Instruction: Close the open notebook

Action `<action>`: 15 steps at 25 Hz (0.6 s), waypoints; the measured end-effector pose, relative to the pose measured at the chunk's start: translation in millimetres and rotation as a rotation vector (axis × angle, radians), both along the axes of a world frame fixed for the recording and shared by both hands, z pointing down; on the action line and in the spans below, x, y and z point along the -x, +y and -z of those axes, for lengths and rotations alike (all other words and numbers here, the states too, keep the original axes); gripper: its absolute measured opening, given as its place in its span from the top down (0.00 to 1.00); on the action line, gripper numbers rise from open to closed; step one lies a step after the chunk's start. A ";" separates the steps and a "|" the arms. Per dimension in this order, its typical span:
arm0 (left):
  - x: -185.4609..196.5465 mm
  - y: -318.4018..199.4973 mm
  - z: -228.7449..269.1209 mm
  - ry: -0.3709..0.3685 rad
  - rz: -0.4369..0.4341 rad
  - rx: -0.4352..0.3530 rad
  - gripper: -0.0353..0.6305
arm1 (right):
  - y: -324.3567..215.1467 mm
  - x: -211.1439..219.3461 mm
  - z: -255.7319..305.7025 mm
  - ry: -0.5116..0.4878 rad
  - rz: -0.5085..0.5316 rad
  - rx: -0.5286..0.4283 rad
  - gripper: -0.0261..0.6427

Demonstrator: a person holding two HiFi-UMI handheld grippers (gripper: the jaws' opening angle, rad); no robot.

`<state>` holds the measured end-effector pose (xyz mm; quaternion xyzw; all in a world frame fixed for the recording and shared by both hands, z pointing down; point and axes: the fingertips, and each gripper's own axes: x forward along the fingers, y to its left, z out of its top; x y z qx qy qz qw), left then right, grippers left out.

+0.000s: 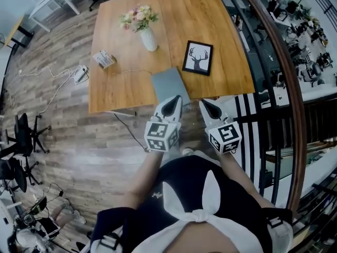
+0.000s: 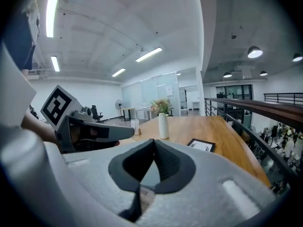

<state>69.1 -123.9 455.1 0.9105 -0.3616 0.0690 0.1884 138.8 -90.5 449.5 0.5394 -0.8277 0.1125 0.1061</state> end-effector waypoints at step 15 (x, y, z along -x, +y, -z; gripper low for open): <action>28.6 96.2 -5.1 -0.033 0.074 -0.020 0.92 | 79.3 31.7 -5.1 0.016 0.111 -0.030 0.97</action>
